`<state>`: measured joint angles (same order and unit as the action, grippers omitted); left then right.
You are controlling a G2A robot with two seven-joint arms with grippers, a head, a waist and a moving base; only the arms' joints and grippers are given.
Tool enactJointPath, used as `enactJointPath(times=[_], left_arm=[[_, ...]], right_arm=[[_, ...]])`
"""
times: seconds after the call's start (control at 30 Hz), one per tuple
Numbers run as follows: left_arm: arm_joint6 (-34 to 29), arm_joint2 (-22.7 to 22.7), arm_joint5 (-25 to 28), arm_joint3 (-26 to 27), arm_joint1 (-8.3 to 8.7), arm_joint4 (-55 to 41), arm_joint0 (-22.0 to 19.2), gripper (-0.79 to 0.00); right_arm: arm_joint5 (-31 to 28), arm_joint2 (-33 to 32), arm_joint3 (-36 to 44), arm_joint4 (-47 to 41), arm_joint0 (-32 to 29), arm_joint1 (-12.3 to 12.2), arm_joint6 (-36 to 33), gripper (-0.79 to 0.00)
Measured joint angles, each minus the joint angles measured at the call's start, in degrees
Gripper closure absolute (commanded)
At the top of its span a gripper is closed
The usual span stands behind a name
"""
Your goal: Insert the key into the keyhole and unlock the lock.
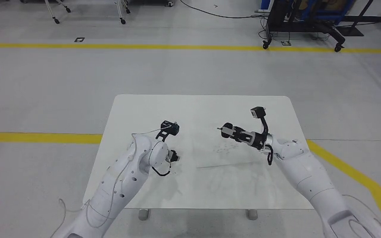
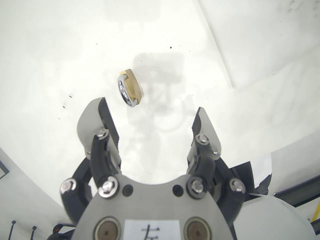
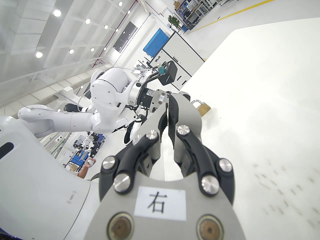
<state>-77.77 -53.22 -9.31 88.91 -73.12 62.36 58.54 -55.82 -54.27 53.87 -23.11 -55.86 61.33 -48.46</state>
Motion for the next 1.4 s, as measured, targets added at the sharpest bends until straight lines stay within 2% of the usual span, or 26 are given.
enactJointPath(times=[0.07, 0.6, 1.1, 1.17, 1.23, 1.27, 1.4], left_arm=[[0.24, -0.15, -0.22, -0.29, -0.02, 0.2, 0.0, -0.397], [-1.45, 0.79, -2.0, -1.53, -0.43, 4.62, -0.53, -0.36], [1.39, 2.24, -2.25, -6.2, -1.88, 3.72, -3.11, -0.246], [1.62, 2.36, -2.22, -6.69, -2.04, 3.54, -3.39, -0.209], [1.78, 2.45, -2.34, -7.19, -2.2, 3.47, -3.66, -0.028], [1.75, 2.5, -2.39, -7.45, -2.27, 3.43, -3.76, 0.0], [0.76, 2.7, -2.32, -8.77, -2.57, 3.01, -4.32, 0.0]], right_arm=[[0.0, 0.0, 0.0, 0.0, 0.0, 0.0, 0.0, 0.0], [0.0, 0.0, 0.0, 0.0, 0.0, 0.0, 0.0, 0.0], [0.0, 0.0, 0.0, 0.0, 0.0, 0.0, 0.0, 0.0], [0.0, 0.0, 0.0, 0.0, 0.0, 0.0, 0.0, 0.0], [0.0, 0.0, 0.0, 0.0, 0.0, 0.0, 0.0, 0.0], [0.0, 0.0, 0.0, 0.0, 0.0, 0.0, 0.0, 0.0], [0.0, 0.0, 0.0, 0.0, 0.0, 0.0, 0.0, 0.0]])
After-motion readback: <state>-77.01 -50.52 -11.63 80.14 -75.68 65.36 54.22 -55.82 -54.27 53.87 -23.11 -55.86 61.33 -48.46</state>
